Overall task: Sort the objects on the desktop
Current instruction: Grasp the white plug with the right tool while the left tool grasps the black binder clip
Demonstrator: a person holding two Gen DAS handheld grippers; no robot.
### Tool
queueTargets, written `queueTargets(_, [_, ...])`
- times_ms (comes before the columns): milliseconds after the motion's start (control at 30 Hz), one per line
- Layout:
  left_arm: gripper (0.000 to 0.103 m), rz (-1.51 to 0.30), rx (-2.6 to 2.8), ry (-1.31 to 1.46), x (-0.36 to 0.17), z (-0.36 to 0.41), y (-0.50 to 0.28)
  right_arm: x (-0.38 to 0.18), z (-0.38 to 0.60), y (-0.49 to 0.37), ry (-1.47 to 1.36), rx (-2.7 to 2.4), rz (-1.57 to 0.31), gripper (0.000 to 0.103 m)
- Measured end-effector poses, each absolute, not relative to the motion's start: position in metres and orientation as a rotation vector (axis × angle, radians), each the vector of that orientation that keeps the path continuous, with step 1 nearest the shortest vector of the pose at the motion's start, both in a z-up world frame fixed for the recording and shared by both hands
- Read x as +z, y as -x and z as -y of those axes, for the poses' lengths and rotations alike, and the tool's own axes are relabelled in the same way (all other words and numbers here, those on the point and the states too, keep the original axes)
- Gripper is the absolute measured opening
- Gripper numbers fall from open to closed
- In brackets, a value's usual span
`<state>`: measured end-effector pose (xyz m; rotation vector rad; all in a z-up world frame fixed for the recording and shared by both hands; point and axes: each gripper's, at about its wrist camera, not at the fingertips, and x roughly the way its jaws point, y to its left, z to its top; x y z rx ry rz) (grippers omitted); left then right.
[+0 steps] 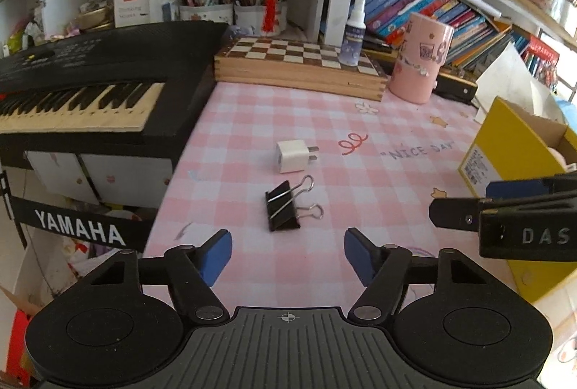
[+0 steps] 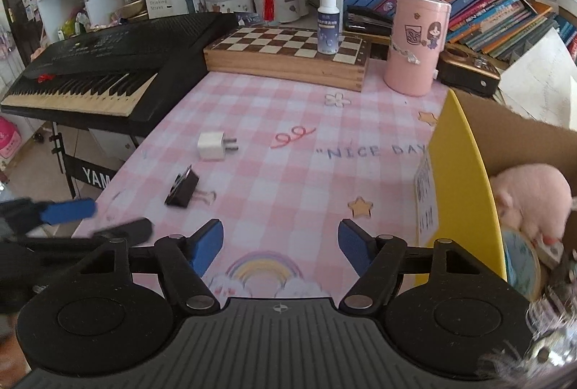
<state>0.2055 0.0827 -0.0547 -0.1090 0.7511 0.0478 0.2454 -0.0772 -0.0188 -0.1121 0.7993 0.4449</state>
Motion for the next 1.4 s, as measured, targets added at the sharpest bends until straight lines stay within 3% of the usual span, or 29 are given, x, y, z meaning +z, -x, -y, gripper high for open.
queueTargets(333, [0.044, -0.76, 0.088, 0.005, -0.074, -0.066, -0.256, -0.021, 0.066, -0.284, 0.124, 0.485, -0.813, 0.07])
queueTargets(433, [0.025, -0.761, 0.094, -0.038, -0.079, -0.061, -0.265, -0.023, 0.064, -0.294, 0.127, 0.491, -0.817, 0.07])
queueTargets(633, [0.004, -0.715, 0.11, -0.063, -0.07, -0.069, -0.261, -0.025, 0.058, -0.309, 0.129, 0.505, -0.83, 0.07])
queueTargets(1167, [0.002, -0.714, 0.203, 0.09, -0.053, -0.112, -0.237, -0.053, -0.021, -0.352, 0.227, 0.646, -0.84, 0.069])
queueTargets(1267, [0.002, -0.712, 0.21, 0.107, -0.05, -0.115, -0.233, -0.059, -0.034, -0.357, 0.248, 0.659, -0.832, 0.066])
queueTargets(1400, [0.002, -0.718, 0.201, 0.104, -0.051, -0.112, -0.232, -0.069, -0.047, -0.364, 0.276, 0.661, -0.843, 0.051])
